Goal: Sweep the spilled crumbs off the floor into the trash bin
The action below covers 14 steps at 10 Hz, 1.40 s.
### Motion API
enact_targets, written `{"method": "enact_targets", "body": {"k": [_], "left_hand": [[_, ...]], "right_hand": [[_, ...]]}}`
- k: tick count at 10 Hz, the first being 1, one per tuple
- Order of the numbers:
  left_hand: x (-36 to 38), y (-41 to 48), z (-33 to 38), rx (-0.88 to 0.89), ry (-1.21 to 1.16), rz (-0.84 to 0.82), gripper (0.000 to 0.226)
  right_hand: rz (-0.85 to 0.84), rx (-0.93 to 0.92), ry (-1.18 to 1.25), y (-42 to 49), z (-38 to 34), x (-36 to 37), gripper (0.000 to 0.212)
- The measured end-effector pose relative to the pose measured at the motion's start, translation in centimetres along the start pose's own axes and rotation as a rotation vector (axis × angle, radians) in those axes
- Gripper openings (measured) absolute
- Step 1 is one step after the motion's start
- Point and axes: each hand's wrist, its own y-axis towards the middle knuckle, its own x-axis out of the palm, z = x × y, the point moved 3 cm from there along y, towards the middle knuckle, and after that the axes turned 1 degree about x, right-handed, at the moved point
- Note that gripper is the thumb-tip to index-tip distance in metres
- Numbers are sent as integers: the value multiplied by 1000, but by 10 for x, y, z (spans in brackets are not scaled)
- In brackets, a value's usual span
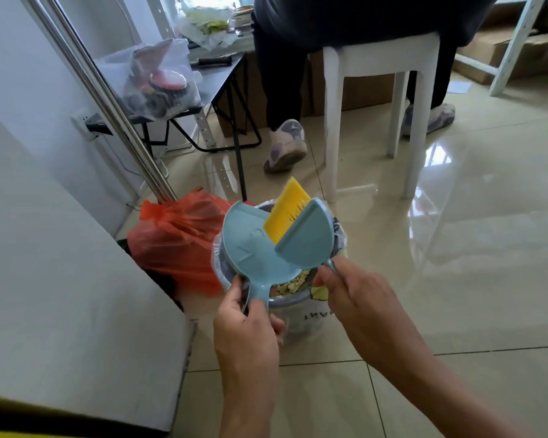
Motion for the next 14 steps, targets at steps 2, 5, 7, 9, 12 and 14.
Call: {"method": "enact_targets", "body": {"k": [2, 5, 7, 9, 12, 14], "left_hand": [[-22, -25, -27, 15, -136, 108, 22], [-31, -84, -160, 301, 208, 327, 84], [-22, -87, -217, -271, 140, 120, 47], [-4, -68, -230, -393, 287, 71, 30], [-9, -111, -170, 114, 482, 158, 27], [71, -115, -81, 513, 342, -114, 29]], "right_hand": [[-208, 61, 480, -30, -3, 5, 37], [-734, 285, 121, -114, 53, 48, 55], [-716, 595, 24, -119, 119, 95, 54], [-663, 576, -146, -104, 140, 131, 50], [-364, 477, -308, -107, 143, 21, 43], [-169, 344, -323, -68, 146, -60, 38]]}}
